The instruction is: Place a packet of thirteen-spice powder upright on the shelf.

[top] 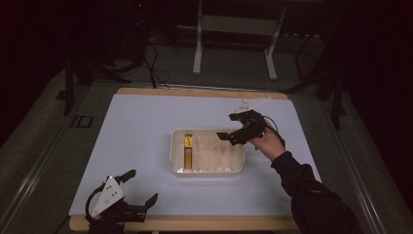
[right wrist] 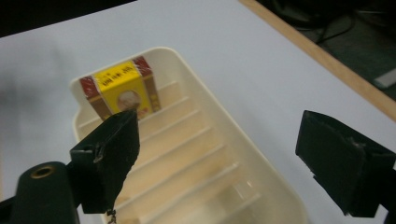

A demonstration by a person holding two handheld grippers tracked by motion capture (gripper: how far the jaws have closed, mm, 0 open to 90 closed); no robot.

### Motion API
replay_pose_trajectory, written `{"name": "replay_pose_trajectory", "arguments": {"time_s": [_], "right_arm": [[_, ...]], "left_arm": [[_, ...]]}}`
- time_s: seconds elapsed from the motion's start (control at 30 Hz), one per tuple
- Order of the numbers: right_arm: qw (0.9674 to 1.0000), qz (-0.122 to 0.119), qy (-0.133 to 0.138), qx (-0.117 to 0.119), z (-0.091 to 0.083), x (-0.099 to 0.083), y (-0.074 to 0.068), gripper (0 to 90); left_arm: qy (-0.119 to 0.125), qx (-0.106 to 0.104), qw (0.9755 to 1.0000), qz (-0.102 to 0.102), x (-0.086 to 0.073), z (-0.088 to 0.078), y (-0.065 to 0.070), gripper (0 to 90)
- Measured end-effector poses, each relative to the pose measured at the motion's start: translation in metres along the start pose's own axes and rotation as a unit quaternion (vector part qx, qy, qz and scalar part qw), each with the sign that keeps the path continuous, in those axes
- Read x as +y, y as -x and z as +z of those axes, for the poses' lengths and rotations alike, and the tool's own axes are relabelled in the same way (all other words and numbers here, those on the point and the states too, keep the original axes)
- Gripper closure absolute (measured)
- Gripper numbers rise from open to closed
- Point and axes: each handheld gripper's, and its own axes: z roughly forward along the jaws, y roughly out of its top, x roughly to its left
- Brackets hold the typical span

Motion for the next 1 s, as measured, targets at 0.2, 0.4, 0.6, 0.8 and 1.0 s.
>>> {"name": "replay_pose_trajectory", "arguments": {"time_s": [0.2, 0.4, 0.6, 0.8, 1.0], "right_arm": [[0.9997, 0.022, 0.005, -0.008, -0.011, -0.015, 0.003, 13.7], [0.9993, 0.024, 0.008, -0.029, -0.018, -0.031, 0.0, 13.6], [0.9984, 0.032, 0.018, -0.043, -0.027, -0.043, -0.003, 13.7], [0.9978, 0.041, 0.024, -0.045, -0.034, -0.056, -0.011, 13.6], [0.9962, 0.045, 0.037, -0.066, -0.04, -0.071, -0.02, 13.6]], "left_arm": [[-0.001, -0.002, 1.0, 0.0, 0.0, 0.0, 0.0, 0.0], [-0.001, -0.002, 1.0, -0.001, 0.0, 0.001, 0.0, 0.0], [0.0, -0.002, 1.0, -0.001, 0.0, 0.001, 0.0, 0.0], [-0.001, -0.003, 1.0, -0.001, 0.0, 0.001, 0.001, 0.0], [-0.001, -0.003, 1.0, -0.004, 0.0, 0.002, 0.0, 0.0]]}}
